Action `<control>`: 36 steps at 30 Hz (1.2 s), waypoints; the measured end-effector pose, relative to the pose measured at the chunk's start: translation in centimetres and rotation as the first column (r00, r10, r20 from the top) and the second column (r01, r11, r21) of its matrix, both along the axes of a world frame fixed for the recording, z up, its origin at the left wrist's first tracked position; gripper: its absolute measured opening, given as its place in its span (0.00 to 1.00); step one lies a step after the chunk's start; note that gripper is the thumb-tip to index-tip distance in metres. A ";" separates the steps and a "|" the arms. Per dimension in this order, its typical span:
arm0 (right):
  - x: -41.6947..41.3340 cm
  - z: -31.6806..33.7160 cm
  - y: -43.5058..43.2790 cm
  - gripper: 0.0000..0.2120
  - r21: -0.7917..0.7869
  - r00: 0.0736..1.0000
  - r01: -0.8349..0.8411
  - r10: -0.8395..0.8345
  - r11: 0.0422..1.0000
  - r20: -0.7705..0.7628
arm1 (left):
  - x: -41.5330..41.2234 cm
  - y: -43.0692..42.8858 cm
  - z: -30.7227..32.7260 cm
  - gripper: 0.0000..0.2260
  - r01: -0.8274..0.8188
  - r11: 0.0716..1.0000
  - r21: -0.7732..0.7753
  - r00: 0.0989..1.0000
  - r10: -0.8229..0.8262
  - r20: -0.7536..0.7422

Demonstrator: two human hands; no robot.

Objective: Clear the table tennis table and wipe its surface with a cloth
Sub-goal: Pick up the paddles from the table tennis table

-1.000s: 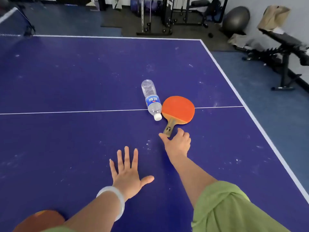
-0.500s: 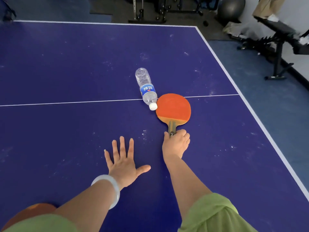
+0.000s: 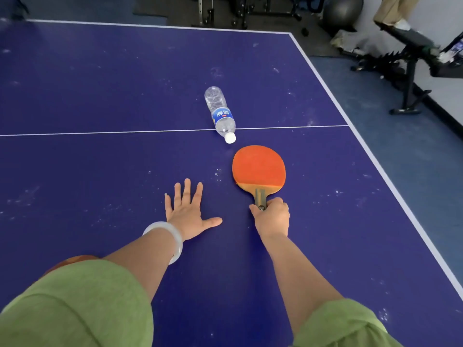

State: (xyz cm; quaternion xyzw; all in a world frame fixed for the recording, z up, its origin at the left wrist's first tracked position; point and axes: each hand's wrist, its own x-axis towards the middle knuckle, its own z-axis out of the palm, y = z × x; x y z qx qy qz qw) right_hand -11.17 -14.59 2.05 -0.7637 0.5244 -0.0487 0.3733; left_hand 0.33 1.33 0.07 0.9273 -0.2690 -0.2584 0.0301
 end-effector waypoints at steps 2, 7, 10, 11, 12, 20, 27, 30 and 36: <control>-2.0 0.2 1.0 0.17 0.020 0.997 -0.050 0.051 0.999 -0.056 | -1.4 1.5 -0.2 0.51 0.036 0.999 -0.028 0.999 -0.036 0.012; -9.2 0.1 5.9 0.11 0.194 0.986 -0.147 0.158 0.970 -0.046 | -7.4 4.8 -0.7 0.51 0.083 0.995 -0.055 0.995 -0.080 0.062; -13.2 0.0 8.7 0.10 0.255 0.996 -0.085 0.083 0.963 0.020 | -10.6 6.6 -0.9 0.50 0.083 0.994 -0.069 0.993 -0.077 0.089; -14.3 0.0 9.6 0.09 0.294 0.997 -0.070 0.054 0.953 0.063 | -11.5 7.2 -1.0 0.49 0.086 0.994 -0.069 0.991 -0.079 0.105; -15.1 -0.1 10.4 0.08 0.333 0.995 -0.058 0.026 0.941 0.101 | -12.2 7.8 -1.0 0.48 0.092 0.993 -0.072 0.989 -0.083 0.121; -18.3 0.2 14.5 0.15 0.428 0.977 0.038 -0.124 0.903 0.175 | -16.1 11.7 -0.1 0.41 0.123 0.988 -0.095 0.985 -0.110 0.132; -19.3 3.0 19.0 0.22 0.431 0.991 0.029 -0.082 0.902 0.103 | -19.0 18.0 2.2 0.38 0.058 0.983 -0.174 0.993 -0.038 0.113; -19.1 3.9 21.6 0.18 0.505 0.987 -0.034 -0.052 0.862 0.154 | -20.1 21.0 2.9 0.37 0.001 0.971 -0.239 0.994 0.025 0.104; -17.6 4.5 24.7 0.10 0.711 0.965 -0.162 -0.040 0.684 0.259 | -21.8 25.7 4.2 0.32 -0.265 0.850 -0.455 0.939 0.335 0.080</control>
